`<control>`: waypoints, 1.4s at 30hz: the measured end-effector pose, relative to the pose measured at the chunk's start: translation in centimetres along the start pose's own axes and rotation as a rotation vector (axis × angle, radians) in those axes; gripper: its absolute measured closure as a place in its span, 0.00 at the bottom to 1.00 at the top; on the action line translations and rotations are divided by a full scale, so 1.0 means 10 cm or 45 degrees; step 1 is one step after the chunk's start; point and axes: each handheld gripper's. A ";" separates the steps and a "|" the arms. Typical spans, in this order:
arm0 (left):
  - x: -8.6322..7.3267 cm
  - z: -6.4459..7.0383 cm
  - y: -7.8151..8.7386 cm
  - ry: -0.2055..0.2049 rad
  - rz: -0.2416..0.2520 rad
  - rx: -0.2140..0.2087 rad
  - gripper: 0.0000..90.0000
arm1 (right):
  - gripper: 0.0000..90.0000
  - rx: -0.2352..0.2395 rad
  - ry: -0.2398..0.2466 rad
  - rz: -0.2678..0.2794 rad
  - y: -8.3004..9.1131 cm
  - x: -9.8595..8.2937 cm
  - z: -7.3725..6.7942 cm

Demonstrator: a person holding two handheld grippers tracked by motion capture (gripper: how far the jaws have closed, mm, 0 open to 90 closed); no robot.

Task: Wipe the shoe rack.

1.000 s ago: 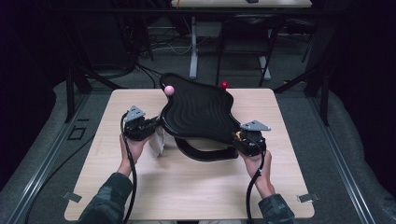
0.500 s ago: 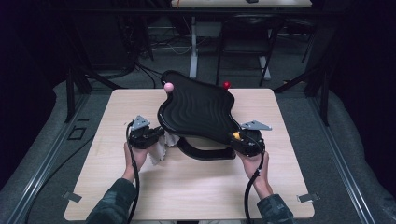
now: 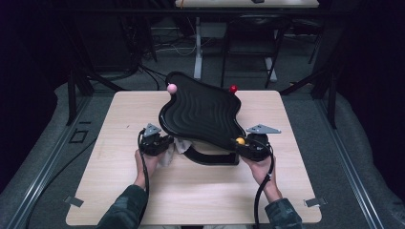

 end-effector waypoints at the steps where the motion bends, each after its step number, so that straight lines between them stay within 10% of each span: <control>1: -0.01 -0.01 -0.02 0.011 -0.002 -0.001 0.89 | 0.66 0.004 -0.002 0.007 -0.01 0.00 -0.01; 42: -0.31 0.05 0.06 0.072 -0.013 0.023 0.89 | 0.66 -0.040 0.000 0.040 -0.17 0.08 -0.40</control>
Point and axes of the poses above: each handheld gripper's, and its own axes: y roughly backward along the jaws, x roughly out of its top, z roughly to its right, and after that the axes turned 12 degrees about y, right-handed
